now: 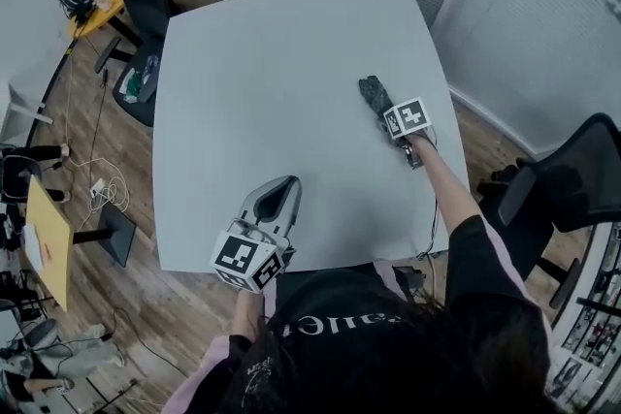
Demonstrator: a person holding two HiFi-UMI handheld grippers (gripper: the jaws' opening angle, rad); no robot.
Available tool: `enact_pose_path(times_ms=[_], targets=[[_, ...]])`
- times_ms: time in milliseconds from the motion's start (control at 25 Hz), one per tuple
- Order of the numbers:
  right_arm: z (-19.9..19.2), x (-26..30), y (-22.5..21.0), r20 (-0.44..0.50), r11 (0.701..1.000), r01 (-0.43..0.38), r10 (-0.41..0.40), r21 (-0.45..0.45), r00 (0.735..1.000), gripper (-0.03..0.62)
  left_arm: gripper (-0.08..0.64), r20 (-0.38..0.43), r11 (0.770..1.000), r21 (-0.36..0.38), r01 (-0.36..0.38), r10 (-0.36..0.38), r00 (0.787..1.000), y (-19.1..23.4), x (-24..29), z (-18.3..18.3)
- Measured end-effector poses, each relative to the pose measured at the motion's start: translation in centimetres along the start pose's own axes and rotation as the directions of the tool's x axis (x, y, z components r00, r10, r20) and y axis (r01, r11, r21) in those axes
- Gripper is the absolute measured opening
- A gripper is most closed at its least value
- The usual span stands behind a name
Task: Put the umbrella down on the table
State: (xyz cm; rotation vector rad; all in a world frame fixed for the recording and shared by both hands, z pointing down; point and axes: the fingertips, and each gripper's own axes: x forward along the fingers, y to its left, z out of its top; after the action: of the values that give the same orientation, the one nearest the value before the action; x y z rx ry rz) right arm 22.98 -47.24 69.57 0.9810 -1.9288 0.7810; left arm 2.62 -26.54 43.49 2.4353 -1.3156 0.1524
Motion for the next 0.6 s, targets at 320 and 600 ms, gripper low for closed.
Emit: enact_pose_path(times_ms=[320,600], targets=[[0.1,1.4,-0.2,0.04,1.0,0.015,-0.015,0.011,0.999,0.233,0.026,-0.007,0.999,-0.014,-0.032,0.032,0.999,1.1,-0.9,-0.4],[0.5,0.3,0.3,0.085,0.999,0.01,-0.014,0.04,0.996,0.279,0.026,-0.011,1.0,-0.011,-0.015,0.015,1.0,1.4,-1.1,-0.5]])
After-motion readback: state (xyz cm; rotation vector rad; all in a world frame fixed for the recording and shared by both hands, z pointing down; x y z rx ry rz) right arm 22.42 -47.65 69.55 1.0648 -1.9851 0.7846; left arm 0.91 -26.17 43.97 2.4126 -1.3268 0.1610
